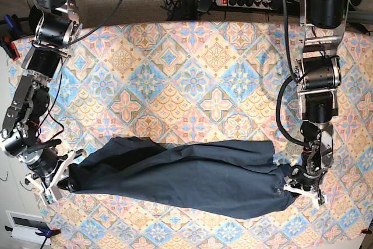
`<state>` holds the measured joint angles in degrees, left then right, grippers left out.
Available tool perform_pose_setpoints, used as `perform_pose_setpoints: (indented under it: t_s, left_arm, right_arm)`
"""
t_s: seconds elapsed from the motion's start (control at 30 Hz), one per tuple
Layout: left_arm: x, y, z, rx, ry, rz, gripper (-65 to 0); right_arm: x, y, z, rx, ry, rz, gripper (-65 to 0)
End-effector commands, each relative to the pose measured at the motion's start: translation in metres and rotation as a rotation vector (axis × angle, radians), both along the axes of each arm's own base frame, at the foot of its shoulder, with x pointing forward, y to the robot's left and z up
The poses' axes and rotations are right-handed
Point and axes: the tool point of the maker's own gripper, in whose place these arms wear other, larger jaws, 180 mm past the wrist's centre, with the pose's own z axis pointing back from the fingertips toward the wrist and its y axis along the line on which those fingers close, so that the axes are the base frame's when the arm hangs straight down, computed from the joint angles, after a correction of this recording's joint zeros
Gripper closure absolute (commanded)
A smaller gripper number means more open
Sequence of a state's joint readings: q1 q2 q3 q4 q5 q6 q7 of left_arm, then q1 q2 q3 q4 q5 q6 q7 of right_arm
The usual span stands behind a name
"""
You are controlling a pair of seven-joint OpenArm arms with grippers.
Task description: Layout the t-shirt on the table in an organized manner, then fold the t-shirt properly
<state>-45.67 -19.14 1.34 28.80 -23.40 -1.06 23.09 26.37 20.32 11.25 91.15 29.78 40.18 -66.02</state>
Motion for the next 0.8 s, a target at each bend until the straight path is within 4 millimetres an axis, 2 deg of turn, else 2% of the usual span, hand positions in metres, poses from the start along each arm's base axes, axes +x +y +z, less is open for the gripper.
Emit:
perform_pose_setpoints:
  t_s: [0.0,0.07,0.1,0.17,0.2,0.3,0.4,0.5,0.6,0.67,0.77]
  left_arm:
    - [0.015,0.003,0.03,0.005,-0.064,-0.005,-25.6]
    - [0.007,-0.006,0.017,-0.033,0.005,-0.031,-25.4]
    - [0.006,-0.012,0.02,-0.05,0.018,-0.049,-25.4]
    - [-0.01,-0.026,0.009,-0.09,0.077,-0.098,-25.4]
    - [-0.016,-0.032,0.011,-0.097,0.081,-0.123,-25.4]
    - [-0.044,-0.037,0.006,-0.107,0.144,-0.185,-26.1]
    - [-0.067,-0.048,-0.011,-0.14,0.212,-0.223,-26.1]
    - [-0.083,-0.033,-0.027,-0.168,0.235,-0.176,-26.1]
    - [-0.091,-0.023,-0.034,-0.208,0.234,-0.131,-26.2]
    - [-0.092,-0.034,-0.04,-0.23,0.238,-0.138,-26.2]
    - [-0.092,-0.036,-0.043,-0.238,0.245,-0.138,-26.2]
  right_arm:
    - [0.006,-0.003,0.026,0.004,-0.076,0.001,-1.1]
    - [0.006,-0.001,0.026,0.006,-0.075,0.004,-1.1]
    - [0.006,0.0,0.025,0.005,-0.074,0.006,-1.1]
    - [0.006,0.002,0.024,0.001,-0.07,0.014,-1.1]
    - [0.006,0.002,0.025,0.001,-0.072,0.013,-1.1]
    - [0.006,0.002,0.023,0.001,-0.069,0.013,-1.1]
    - [0.003,0.002,0.016,0.001,-0.052,0.013,-1.1]
    - [0.003,0.002,0.016,0.001,-0.052,0.013,-1.1]
    - [0.003,0.002,0.016,0.001,-0.052,0.013,-1.1]
    - [0.003,0.002,0.016,0.001,-0.052,0.013,-1.1]
    - [0.003,0.002,0.016,0.001,-0.052,0.013,-1.1]
